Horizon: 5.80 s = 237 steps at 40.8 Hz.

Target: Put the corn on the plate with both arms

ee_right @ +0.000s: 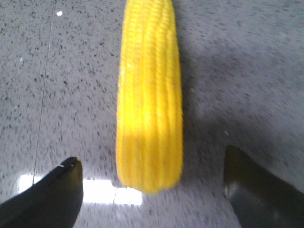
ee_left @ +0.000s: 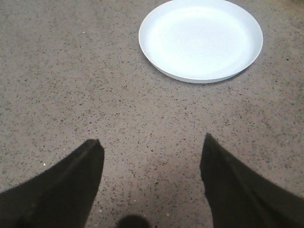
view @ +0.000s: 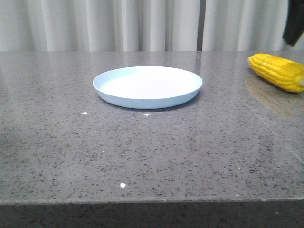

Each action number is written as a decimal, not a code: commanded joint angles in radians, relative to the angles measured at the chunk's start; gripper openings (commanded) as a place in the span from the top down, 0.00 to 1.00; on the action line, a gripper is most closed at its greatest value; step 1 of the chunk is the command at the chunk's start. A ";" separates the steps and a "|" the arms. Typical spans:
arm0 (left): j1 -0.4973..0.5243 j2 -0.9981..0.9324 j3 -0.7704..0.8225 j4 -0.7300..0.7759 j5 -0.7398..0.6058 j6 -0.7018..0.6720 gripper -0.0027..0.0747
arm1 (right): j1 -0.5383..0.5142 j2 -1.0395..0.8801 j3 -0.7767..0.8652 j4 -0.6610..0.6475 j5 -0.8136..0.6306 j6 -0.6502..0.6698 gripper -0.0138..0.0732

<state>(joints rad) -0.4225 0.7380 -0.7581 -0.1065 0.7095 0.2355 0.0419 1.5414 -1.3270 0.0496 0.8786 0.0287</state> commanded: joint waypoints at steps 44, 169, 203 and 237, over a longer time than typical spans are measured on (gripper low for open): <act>-0.008 -0.004 -0.025 -0.009 -0.065 -0.002 0.40 | 0.257 0.022 -0.243 0.028 0.020 -0.041 0.53; -0.008 -0.004 -0.025 -0.009 -0.065 -0.002 0.40 | 0.526 -1.004 0.524 -0.125 -0.023 0.038 0.63; -0.008 -0.004 -0.025 -0.009 -0.065 -0.002 0.99 | 0.526 -1.004 0.524 -0.122 -0.014 0.038 0.92; 0.384 -0.688 0.663 -0.001 -0.657 -0.002 0.99 | 0.526 -1.004 0.524 -0.122 -0.014 0.038 0.92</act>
<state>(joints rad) -0.0485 0.0793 -0.1249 -0.1005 0.2223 0.2355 0.5673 0.5345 -0.7795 -0.0601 0.9256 0.0729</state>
